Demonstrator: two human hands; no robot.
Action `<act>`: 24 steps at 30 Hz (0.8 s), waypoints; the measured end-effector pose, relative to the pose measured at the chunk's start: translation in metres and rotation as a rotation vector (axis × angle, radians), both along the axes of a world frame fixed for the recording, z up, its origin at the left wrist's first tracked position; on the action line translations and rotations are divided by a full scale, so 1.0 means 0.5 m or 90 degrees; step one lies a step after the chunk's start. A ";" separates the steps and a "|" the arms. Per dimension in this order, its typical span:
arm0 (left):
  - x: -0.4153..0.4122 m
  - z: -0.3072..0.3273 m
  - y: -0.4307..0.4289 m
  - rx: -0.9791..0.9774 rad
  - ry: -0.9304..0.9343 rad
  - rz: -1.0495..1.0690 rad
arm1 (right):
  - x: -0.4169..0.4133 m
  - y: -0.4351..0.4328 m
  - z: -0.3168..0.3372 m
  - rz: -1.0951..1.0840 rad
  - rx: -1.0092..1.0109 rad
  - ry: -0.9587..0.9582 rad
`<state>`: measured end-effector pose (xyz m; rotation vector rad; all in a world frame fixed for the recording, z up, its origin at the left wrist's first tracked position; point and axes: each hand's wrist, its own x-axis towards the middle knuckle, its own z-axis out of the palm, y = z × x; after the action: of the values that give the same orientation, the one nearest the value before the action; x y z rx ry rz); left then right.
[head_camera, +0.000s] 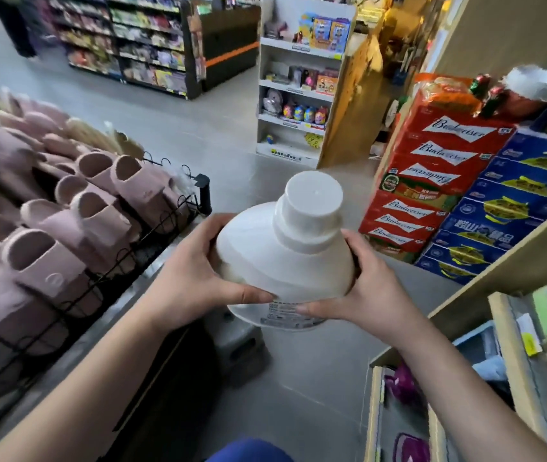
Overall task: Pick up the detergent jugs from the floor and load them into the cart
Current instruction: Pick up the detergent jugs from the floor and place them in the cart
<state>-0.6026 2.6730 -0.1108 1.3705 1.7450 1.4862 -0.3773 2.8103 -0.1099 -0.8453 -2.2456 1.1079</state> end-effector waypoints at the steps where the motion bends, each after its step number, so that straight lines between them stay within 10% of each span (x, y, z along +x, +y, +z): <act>1: -0.003 0.000 -0.023 0.001 -0.004 0.029 | -0.018 -0.001 -0.001 0.029 0.002 0.002; 24: 0.498 0.049 -0.725 -0.018 -0.031 0.926 | -0.196 -0.530 0.005 0.950 -0.089 0.007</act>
<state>-0.3535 2.3104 -0.0864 -0.2269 2.8449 1.9787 -0.4755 2.5453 -0.1076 1.0750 -2.6592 1.7540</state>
